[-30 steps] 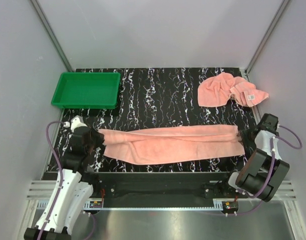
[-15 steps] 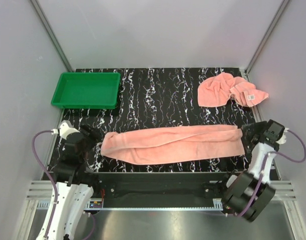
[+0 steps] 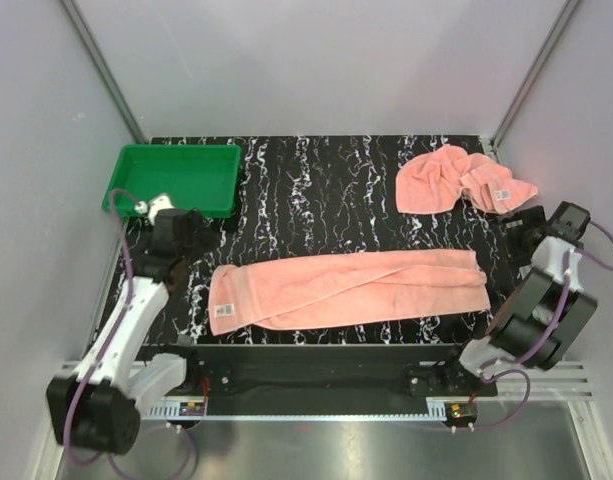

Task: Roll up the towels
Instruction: Fold the towel

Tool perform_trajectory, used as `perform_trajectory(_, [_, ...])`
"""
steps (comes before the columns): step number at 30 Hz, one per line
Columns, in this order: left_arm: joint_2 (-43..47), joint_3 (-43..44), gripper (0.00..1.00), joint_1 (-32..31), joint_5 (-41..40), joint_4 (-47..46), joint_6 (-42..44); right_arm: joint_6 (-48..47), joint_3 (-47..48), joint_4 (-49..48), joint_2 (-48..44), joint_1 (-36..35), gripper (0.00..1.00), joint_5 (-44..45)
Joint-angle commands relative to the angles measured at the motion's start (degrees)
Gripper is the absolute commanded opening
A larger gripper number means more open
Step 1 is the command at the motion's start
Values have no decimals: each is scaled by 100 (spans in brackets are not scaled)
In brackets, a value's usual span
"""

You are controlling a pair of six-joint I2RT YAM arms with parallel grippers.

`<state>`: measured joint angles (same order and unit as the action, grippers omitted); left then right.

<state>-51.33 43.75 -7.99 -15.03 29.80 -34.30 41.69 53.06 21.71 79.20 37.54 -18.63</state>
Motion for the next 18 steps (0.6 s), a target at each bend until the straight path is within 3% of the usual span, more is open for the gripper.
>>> perform_trajectory(1, [-605, -103, 89, 105, 623, -255, -50, -566, 240, 343, 849, -62, 88, -834])
perform_trajectory(8, [-1537, -376, 83, 122, 685, -695, -94, -961, 697, 623, 1800, -783, 89, -9])
perform_trajectory(18, [-2899, -341, 75, 122, 1002, -1345, -147, -908, 794, 421, 2328, -783, 86, -149])
